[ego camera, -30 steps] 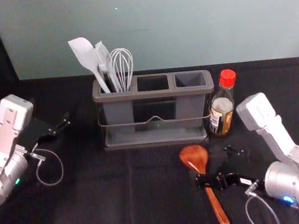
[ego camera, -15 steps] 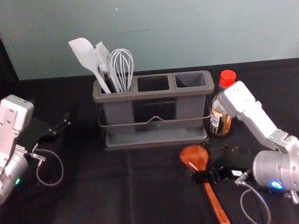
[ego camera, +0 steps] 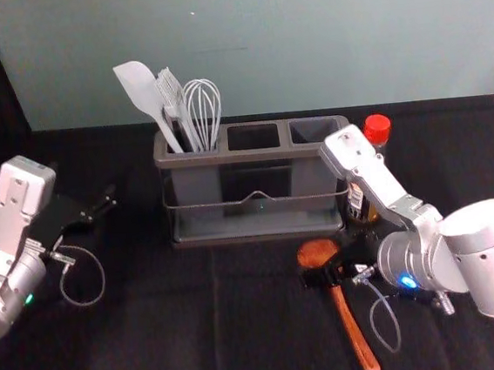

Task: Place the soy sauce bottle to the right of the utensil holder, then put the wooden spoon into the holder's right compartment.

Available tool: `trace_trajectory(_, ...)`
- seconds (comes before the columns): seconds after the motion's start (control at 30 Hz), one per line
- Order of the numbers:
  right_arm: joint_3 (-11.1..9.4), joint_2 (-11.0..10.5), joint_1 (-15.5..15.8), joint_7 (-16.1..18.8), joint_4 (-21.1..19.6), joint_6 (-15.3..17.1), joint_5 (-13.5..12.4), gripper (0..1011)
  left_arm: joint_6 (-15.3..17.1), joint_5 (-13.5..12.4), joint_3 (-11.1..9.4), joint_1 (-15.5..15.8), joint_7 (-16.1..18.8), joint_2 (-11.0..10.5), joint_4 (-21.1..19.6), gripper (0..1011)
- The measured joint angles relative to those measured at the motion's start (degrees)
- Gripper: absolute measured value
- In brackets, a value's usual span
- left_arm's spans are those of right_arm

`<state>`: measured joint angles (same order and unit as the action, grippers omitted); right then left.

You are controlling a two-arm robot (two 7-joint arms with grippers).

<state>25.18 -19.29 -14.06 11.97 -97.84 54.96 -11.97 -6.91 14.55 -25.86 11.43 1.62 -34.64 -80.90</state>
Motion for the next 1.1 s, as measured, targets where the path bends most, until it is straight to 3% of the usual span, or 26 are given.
trace_trajectory(1.1,-2.20,2.95,0.53,2.91,2.73,-1.13,3.39,1000,0.00,0.00,0.00,0.00,0.00,0.00,0.00,1005)
